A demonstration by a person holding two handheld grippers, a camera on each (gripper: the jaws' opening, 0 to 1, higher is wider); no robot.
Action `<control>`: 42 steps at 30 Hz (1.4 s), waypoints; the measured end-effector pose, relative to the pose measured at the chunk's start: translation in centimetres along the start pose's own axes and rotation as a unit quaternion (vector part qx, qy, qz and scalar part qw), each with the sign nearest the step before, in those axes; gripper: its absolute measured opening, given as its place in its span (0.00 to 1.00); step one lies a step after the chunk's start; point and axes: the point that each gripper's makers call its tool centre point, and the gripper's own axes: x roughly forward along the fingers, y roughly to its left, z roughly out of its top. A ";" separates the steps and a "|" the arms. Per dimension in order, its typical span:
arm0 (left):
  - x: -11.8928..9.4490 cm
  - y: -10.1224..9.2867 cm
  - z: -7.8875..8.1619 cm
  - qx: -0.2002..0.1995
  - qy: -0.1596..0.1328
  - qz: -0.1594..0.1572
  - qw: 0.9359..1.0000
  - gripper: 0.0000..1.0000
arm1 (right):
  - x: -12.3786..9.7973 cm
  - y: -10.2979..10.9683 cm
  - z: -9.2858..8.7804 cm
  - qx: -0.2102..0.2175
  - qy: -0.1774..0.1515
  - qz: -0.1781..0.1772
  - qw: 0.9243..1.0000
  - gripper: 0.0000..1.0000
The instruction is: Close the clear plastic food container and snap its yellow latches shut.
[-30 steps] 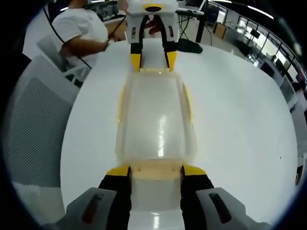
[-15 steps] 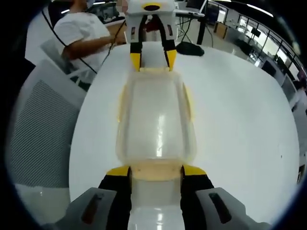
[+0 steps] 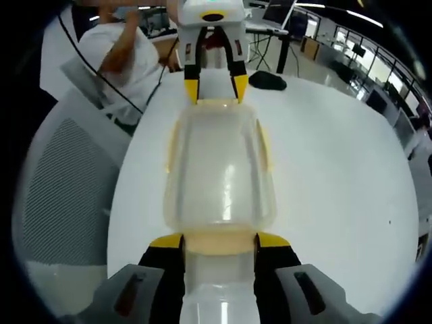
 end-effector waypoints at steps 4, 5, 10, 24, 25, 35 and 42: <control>-0.6 0.0 0.5 -0.001 0.002 0.005 1.000 0.37 | -0.6 0.0 0.2 -0.003 -0.001 -0.004 1.000 0.38; -0.8 -0.1 0.6 0.001 0.004 0.006 1.000 0.37 | -0.8 0.1 0.2 -0.002 -0.003 -0.003 1.000 0.38; -1.3 -0.4 1.3 0.005 0.006 0.012 1.000 0.37 | -1.4 0.5 0.1 0.001 -0.004 0.001 1.000 0.38; -1.9 -0.8 2.9 0.013 -0.006 0.025 1.000 0.37 | -3.1 0.6 -0.4 -0.012 -0.014 -0.007 1.000 0.39; -1.9 -0.7 2.9 0.010 -0.004 0.027 1.000 0.37 | -3.2 0.4 -0.3 -0.020 -0.016 -0.014 1.000 0.39; -2.3 -0.7 3.9 0.011 0.010 0.042 0.999 0.37 | -4.3 0.4 -0.6 -0.020 -0.015 -0.022 0.999 0.39; -2.3 -0.9 5.1 0.004 0.004 0.041 0.999 0.37 | -5.2 0.5 -1.3 -0.020 -0.015 -0.022 0.999 0.38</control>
